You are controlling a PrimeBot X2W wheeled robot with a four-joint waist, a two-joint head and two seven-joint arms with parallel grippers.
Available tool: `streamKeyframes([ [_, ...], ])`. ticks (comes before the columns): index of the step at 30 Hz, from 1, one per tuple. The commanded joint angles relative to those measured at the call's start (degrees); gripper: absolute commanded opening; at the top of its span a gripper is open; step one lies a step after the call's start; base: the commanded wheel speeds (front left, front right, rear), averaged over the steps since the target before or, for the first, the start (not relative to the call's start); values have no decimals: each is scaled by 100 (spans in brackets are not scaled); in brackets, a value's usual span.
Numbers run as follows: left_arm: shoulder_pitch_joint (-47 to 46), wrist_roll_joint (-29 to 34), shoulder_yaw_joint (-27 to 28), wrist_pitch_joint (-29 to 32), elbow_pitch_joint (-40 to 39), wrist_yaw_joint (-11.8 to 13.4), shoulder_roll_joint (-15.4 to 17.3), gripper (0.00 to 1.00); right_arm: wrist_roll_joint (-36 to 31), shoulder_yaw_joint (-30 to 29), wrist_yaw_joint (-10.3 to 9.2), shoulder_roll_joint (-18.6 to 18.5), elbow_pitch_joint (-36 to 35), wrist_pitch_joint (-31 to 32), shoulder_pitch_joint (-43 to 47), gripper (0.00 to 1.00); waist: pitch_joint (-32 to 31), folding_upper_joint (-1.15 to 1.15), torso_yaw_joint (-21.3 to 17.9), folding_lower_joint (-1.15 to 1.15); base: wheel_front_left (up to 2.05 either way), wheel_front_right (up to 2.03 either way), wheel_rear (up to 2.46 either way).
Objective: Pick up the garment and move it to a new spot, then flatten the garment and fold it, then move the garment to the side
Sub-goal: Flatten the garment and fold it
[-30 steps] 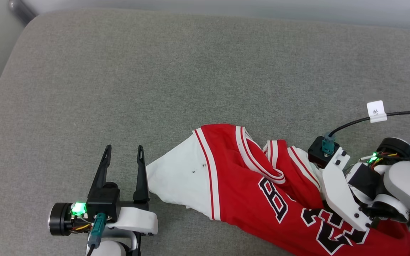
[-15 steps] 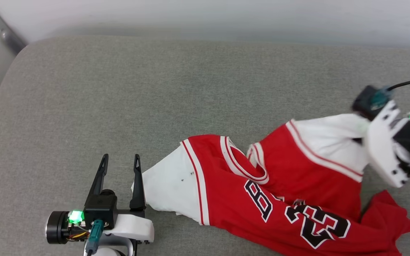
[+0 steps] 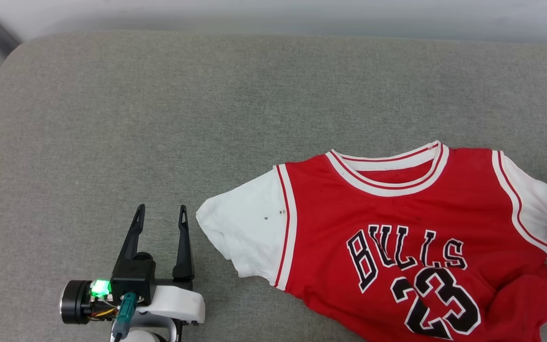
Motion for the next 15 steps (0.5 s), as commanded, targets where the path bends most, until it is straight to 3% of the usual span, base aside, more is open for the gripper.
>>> streamKeyframes([
  [1,-56,50,-1,-15,6,-19,13,100,52,16,-3,176,154,-18,200,0,42,0,-23,0,0,0,0],
  [4,-89,43,27,-14,33,-29,36,100,94,-42,-3,429,365,-169,301,0,40,0,-64,0,0,0,0],
  [5,-106,36,44,-15,43,-34,48,100,96,-91,-4,500,430,-245,303,6,16,0,-85,0,0,0,0],
  [6,-125,33,60,-15,66,-44,65,100,69,-129,-4,546,478,-349,280,94,-20,0,-102,0,0,0,0],
  [7,-134,28,80,-15,85,-51,83,100,35,-166,-3,567,501,-446,254,100,-65,0,-121,0,0,0,0],
  [15,-198,22,233,-14,280,-185,327,100,-501,-718,-7,478,667,-1956,83,100,-593,0,-279,0,0,0,0],
])
